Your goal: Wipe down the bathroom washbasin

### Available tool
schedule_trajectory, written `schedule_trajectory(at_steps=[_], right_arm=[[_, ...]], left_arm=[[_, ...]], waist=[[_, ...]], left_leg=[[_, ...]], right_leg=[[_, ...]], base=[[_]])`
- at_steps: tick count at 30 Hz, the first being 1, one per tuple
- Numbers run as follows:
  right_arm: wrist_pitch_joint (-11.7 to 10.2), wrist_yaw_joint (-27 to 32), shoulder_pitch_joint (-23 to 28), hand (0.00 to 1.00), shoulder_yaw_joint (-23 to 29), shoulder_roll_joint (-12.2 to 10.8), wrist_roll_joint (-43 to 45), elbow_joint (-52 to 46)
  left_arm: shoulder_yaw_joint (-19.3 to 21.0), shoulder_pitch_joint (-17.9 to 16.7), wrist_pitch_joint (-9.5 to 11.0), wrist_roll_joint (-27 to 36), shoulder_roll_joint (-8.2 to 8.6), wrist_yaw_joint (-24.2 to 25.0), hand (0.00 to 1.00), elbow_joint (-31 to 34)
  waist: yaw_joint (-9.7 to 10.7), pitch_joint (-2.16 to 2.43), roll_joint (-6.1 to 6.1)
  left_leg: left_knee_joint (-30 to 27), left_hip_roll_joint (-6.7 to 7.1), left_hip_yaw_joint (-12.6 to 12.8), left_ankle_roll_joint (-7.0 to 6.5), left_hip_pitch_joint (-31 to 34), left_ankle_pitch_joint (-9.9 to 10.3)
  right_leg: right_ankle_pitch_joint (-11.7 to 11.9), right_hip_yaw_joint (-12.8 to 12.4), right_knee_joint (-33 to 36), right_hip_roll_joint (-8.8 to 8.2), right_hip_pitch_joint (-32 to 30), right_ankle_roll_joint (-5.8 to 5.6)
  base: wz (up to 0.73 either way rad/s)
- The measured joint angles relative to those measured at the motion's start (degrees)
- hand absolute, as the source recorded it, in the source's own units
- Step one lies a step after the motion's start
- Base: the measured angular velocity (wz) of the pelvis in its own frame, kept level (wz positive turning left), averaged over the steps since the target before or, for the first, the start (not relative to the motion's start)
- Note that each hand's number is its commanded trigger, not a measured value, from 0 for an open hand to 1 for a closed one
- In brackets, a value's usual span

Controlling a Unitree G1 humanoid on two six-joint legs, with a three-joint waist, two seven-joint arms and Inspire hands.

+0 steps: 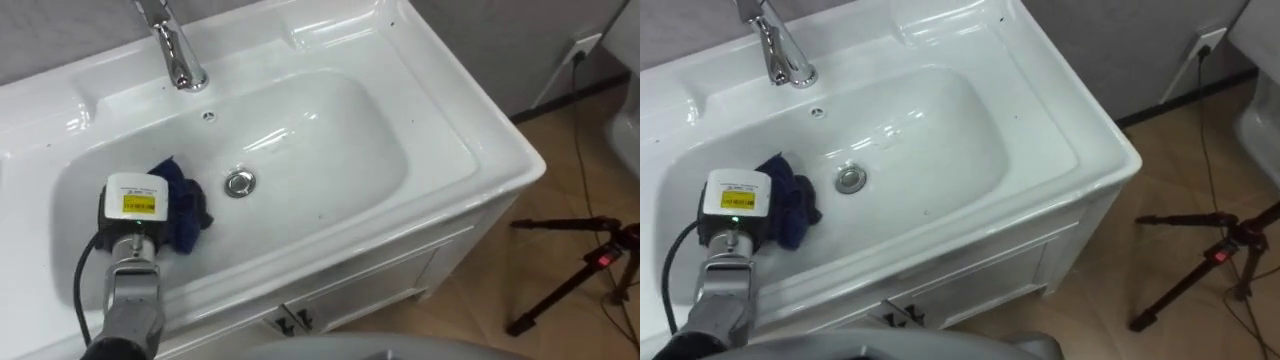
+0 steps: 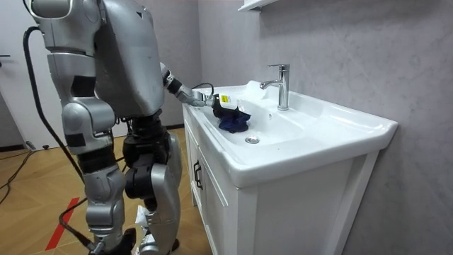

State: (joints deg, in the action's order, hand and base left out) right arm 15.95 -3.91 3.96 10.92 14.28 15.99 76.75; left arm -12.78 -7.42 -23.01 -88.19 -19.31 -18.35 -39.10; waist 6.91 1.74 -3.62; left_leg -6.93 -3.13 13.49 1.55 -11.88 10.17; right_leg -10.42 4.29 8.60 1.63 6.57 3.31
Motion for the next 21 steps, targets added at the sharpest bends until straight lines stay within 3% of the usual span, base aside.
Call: schedule_trajectory(at_steps=[2, 4, 5, 7, 13, 21], right_arm=[[-0.44, -0.07, -0.27, 0.00, 0.08, 1.00, 0.14, -0.45], [-0.60, -0.05, -0.81, 0.00, 0.05, 1.85, 0.34, -0.44], [-0.89, -0.04, -1.03, 0.00, 0.05, 2.11, 0.45, -0.45], [-1.93, -0.07, -2.27, 0.00, -0.15, 2.37, 1.08, -0.46], [-3.21, 0.16, -4.16, 0.00, -0.94, 2.37, 1.03, -0.86], [-4.21, 2.16, -4.58, 0.00, -1.86, 1.93, 0.54, -0.18]], left_arm=[[0.00, -1.44, 0.01, -0.30, -2.13, -1.79, 1.00, 0.02], [0.00, -2.21, 0.01, -0.31, -2.84, -2.70, 1.00, 0.01], [0.01, -2.41, 0.00, -0.32, -2.89, -2.86, 1.00, 0.01], [0.01, -2.75, 0.00, -0.30, -3.39, -3.01, 1.00, 0.00], [0.00, -2.75, 0.52, -0.29, -3.79, -3.15, 1.00, 0.01], [-0.19, -2.67, 0.77, -0.24, -3.94, -3.17, 1.00, 0.98]], waist=[[-1.09, 0.18, -0.65], [-2.17, 0.19, -1.39], [-2.63, 0.16, -1.68], [-2.80, 0.12, -2.55], [-4.01, 0.13, -3.88], [-3.79, 0.09, -3.83]], left_leg=[[-0.24, -0.40, -1.40, 0.00, 0.39, 0.00], [-0.29, -0.65, -2.90, 0.01, 0.43, 0.01], [-0.35, -0.72, -3.34, 0.01, 0.51, 0.01], [-0.48, -1.10, -5.47, 0.05, 1.27, 0.03], [-0.80, -1.27, -9.03, 0.22, 2.41, -0.07], [-0.57, -1.29, -9.00, 0.29, 2.64, -0.11]], right_leg=[[0.35, -0.11, 0.06, 0.26, -0.12, 0.55], [0.48, 0.98, 0.09, 0.32, -0.33, 0.78], [0.52, 1.17, 0.11, 0.39, -0.46, 0.85], [0.63, 4.21, 0.14, 0.49, -1.04, 1.10], [0.49, 5.56, 0.29, 0.61, -1.70, 1.83], [0.43, 7.16, 0.23, 0.47, -1.59, 1.92]], base=[[-0.22], [-0.13], [-0.14], [0.05], [0.05], [0.08]])
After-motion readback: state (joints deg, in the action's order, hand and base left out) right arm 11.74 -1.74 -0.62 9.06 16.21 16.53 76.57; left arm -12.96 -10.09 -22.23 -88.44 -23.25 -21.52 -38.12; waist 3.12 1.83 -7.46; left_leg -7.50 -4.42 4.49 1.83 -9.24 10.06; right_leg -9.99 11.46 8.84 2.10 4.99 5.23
